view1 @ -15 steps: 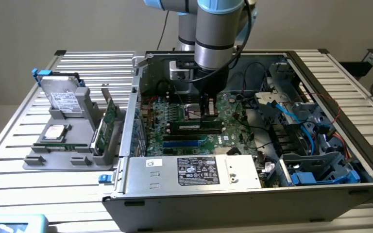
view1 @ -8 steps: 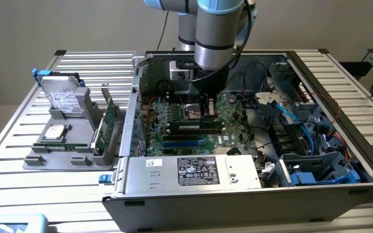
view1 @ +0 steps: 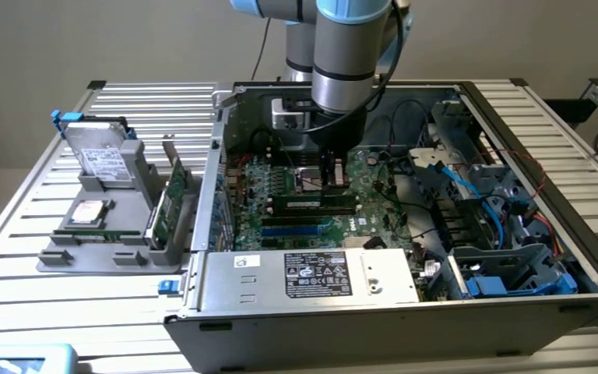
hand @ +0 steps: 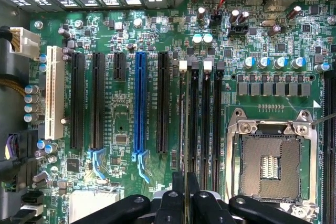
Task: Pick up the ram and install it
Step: 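Insert the ram into the slot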
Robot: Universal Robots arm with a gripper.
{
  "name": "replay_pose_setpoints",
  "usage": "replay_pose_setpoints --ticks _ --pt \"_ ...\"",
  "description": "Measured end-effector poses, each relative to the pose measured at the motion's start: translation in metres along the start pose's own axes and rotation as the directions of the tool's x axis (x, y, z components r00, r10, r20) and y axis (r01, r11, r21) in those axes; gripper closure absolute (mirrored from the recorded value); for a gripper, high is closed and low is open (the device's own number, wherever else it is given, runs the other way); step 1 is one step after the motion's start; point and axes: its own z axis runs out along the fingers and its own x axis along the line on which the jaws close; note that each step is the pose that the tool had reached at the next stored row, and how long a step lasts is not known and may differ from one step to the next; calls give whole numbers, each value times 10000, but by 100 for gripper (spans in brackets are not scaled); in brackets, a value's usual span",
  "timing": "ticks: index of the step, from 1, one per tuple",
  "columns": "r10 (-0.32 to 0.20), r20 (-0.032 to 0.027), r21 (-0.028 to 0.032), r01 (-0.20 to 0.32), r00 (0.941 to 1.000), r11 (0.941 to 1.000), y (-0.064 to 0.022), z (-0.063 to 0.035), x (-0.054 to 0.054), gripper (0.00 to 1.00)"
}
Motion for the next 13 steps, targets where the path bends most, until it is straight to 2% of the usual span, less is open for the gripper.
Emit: replay_pose_setpoints --ticks 3,4,6,13 --pt "0 0 1 0 10000 10000 0 0 0 84" --pt "0 2 0 0 10000 10000 0 0 0 78" --pt "0 1 0 0 10000 10000 0 -15 1 78" --pt "0 0 0 0 10000 10000 -39 -202 19 78"
